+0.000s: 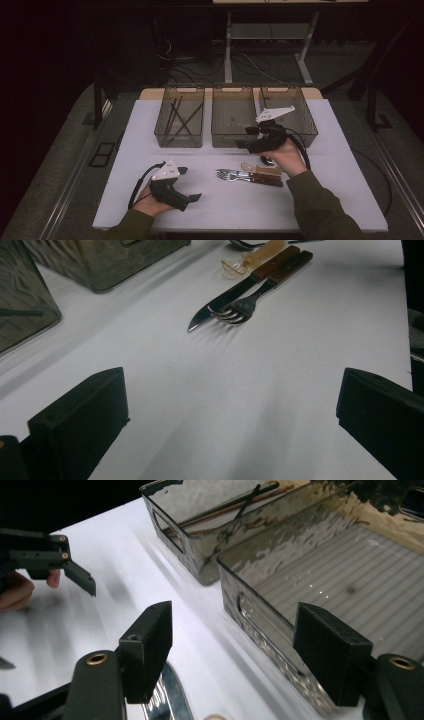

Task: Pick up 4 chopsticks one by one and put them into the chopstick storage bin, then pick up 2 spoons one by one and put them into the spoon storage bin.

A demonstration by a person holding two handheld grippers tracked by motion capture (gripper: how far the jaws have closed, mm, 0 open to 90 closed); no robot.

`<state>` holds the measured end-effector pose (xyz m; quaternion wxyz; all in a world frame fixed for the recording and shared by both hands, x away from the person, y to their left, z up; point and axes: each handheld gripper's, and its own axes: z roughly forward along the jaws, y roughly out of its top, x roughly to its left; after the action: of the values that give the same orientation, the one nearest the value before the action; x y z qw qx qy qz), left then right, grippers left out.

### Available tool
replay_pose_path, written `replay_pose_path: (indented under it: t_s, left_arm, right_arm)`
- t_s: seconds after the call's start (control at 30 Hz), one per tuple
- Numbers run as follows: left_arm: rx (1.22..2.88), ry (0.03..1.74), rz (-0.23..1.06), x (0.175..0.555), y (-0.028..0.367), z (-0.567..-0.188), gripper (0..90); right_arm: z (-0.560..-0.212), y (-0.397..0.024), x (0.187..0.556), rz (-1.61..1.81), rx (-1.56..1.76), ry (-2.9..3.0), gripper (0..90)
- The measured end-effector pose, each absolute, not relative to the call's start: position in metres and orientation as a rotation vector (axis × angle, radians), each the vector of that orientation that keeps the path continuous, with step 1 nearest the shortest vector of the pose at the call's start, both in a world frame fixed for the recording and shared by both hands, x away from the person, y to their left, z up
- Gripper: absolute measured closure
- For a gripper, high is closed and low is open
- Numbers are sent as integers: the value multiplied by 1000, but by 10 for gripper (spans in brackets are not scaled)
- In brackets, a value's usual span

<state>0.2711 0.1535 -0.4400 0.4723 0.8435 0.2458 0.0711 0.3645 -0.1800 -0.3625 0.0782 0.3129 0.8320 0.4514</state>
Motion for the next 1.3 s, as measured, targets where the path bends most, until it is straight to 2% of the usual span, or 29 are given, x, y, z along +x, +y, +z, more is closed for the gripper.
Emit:
replay_pose_path:
  t_s: [1.3]
  left_arm:
    - [2072,602,179,272,154,-440,0]
  right_arm:
    - [-396,-292,308,1331,1103,2410,316]
